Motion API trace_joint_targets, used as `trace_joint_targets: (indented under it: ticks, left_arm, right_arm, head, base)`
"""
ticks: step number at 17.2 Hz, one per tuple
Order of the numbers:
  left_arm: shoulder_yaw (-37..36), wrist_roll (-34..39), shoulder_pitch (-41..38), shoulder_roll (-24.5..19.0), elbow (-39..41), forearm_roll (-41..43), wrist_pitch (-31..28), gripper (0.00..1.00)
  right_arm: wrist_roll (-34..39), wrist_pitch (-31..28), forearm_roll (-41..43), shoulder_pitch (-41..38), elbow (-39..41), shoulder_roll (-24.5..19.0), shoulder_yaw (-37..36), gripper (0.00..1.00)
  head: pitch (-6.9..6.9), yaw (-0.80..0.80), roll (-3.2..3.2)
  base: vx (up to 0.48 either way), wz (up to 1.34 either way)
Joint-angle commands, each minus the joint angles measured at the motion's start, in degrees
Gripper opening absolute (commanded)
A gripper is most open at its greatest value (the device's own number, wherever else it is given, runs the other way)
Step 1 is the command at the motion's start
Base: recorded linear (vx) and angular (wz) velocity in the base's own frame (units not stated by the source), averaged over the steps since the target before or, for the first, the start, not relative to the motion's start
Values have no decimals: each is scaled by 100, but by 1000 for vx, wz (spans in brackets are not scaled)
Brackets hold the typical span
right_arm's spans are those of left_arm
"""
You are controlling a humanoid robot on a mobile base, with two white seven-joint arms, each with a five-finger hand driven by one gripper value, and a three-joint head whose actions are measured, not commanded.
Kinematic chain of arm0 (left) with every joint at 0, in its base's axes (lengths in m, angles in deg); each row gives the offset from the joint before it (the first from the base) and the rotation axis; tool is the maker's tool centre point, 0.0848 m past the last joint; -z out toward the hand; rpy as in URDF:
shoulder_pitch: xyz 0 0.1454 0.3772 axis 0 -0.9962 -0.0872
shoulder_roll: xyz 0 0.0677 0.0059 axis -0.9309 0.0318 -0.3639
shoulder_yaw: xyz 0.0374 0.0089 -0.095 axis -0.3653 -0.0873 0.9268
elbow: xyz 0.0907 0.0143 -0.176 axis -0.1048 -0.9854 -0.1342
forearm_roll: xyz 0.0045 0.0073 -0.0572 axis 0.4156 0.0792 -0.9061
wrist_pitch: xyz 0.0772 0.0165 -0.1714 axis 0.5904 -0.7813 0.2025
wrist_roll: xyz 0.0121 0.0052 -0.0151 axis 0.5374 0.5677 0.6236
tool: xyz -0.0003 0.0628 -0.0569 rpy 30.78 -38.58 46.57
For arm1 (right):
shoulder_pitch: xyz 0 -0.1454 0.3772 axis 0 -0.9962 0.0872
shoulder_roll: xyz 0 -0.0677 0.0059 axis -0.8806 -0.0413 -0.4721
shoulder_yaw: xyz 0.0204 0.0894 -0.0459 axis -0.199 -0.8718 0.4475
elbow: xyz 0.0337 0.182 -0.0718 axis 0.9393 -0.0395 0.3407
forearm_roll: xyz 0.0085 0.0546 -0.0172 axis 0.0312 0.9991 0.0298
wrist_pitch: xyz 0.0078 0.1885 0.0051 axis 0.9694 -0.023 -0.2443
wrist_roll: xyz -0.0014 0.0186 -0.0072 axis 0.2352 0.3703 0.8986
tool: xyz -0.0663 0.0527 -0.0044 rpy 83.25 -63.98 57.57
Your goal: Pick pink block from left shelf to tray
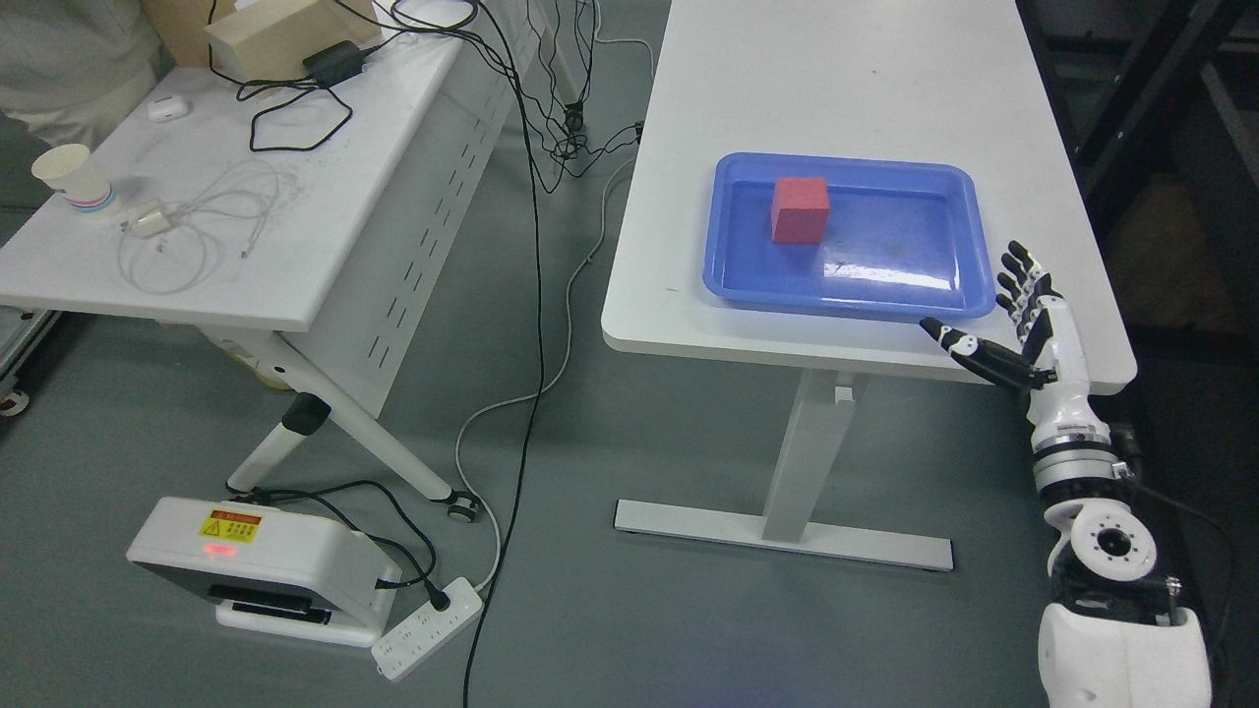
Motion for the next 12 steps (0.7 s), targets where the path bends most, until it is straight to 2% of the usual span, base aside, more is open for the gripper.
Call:
trace_joint_targets:
  ticks: [1,12]
  left_arm:
    - [0,0,132,-100,100,9,1,100]
    - [0,0,132,-100,100,9,1,100]
  right_arm:
    - [31,-13,104,29,-12,97,-44,100]
    - [31,-13,104,38,-29,97,-44,100]
  head:
    - [0,0,0]
    - [0,0,0]
  base:
    - [-103,-149]
    - [-97,-77]
